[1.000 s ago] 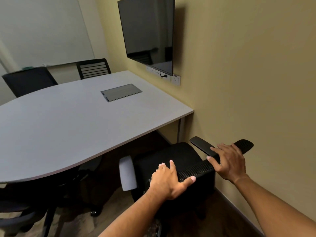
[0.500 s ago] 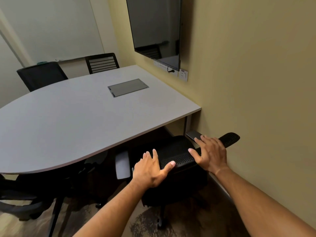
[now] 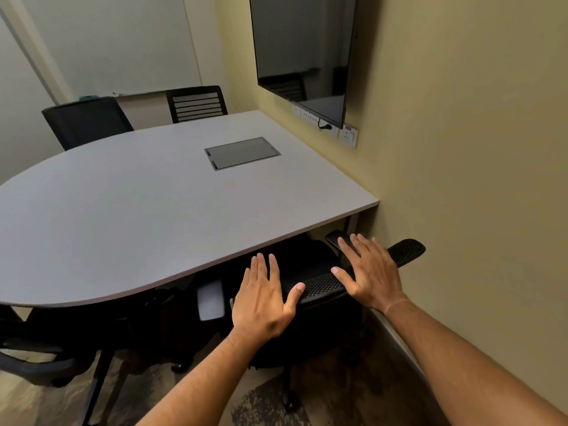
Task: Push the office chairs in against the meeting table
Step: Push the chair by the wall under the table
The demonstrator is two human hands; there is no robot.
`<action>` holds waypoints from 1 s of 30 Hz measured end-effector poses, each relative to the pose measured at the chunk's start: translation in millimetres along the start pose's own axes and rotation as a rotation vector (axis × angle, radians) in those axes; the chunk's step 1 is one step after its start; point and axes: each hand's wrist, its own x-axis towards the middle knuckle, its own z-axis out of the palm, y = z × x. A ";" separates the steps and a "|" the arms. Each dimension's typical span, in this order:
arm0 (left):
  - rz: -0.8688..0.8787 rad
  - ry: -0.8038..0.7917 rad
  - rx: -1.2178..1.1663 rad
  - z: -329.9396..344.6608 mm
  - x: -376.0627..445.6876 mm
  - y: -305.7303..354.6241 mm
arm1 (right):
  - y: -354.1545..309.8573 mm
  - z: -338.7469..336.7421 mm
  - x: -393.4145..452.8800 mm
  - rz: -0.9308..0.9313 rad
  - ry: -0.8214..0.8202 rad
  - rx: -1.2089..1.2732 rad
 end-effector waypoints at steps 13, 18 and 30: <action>-0.032 0.075 0.074 -7.0 40.1 -26.7 | -14.8 13.7 48.5 -0.028 0.056 0.115; -0.122 0.098 0.102 -4.3 55.0 -17.0 | -13.2 17.9 66.7 -0.073 0.078 0.150; -0.300 0.156 0.133 -6.6 91.7 -2.7 | 0.0 33.8 122.2 -0.204 0.042 0.176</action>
